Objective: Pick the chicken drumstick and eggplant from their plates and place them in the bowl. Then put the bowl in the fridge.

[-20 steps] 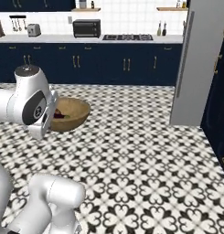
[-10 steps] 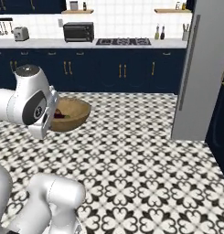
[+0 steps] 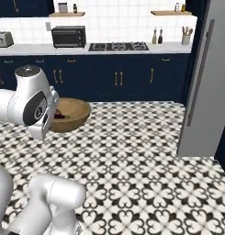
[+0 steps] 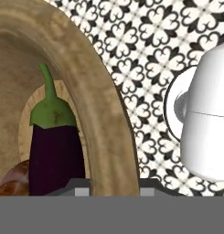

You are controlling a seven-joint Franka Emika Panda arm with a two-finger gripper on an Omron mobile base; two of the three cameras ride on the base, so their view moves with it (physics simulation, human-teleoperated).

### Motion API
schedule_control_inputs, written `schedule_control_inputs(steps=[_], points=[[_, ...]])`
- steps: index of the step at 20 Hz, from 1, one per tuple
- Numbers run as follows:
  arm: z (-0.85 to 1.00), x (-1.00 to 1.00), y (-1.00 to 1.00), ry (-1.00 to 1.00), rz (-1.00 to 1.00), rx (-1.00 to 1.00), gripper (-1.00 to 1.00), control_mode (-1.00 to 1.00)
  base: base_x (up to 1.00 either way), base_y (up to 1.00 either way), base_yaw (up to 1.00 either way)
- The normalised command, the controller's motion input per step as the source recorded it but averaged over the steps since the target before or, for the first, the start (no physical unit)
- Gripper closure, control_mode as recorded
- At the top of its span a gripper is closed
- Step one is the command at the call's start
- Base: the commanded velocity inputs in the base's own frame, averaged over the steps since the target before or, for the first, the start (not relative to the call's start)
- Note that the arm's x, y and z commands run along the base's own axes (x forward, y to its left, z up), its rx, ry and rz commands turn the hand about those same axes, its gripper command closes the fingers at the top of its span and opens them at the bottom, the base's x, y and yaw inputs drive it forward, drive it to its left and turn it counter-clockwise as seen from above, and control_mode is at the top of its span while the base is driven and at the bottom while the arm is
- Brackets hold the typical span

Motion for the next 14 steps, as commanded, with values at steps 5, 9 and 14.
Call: schedule_control_inputs(steps=[5, 9, 14], points=[[0.0, 0.0, 0.0, 0.0, 0.0, 0.0, 1.0, 1.0, 1.0, 0.95, -0.49], [0.0, 0.0, 0.0, 0.0, 0.0, 0.0, 1.0, 1.0, 1.0, 0.92, -0.44], [0.0, 0.0, 0.0, 0.0, 0.0, 0.0, 1.0, 1.0, 1.0, 0.78, -0.47]])
